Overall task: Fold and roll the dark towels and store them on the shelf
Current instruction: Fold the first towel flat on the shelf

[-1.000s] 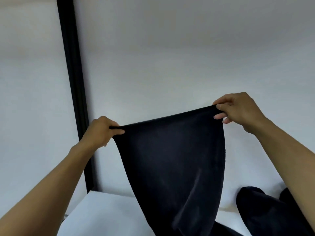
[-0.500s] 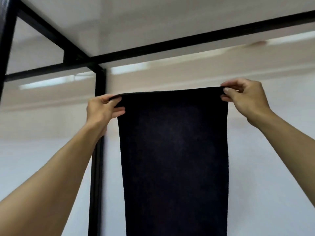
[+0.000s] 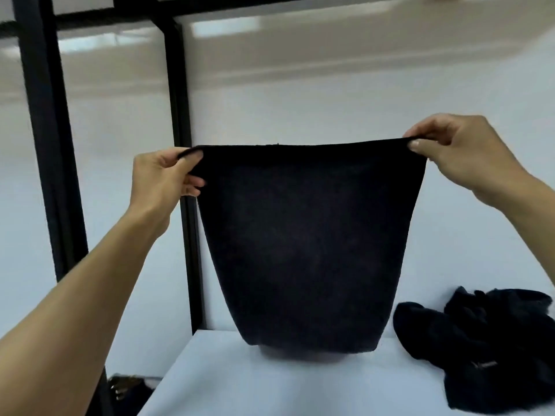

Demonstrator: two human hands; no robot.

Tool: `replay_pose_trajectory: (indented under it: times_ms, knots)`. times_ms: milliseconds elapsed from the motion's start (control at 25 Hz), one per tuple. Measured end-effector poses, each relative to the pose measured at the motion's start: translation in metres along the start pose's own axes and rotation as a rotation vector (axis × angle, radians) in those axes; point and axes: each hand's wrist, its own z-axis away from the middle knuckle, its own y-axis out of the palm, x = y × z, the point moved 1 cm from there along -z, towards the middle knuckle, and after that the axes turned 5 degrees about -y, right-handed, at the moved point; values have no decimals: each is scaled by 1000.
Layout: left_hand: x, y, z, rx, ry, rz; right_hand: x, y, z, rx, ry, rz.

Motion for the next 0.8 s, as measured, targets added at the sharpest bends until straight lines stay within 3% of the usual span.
replay_pose_trajectory:
  times_ms: [240,400,480,640,800]
  knots:
    - [66,-10,29,142,-315,-236,-43,24,46,269,332,145]
    - [111,7,24,187,-509,-252,-89,64,50,295,486,40]
    - [97,18,2,110,-423,-186,-87,67,22,177,442,-42]
    - [-1,26,-66,-59,-137,83,-17,31,-68,-125,109,-278]
    - [-60,11,-55,-86,25,142,37,-8,-78,-233,-72,-291]
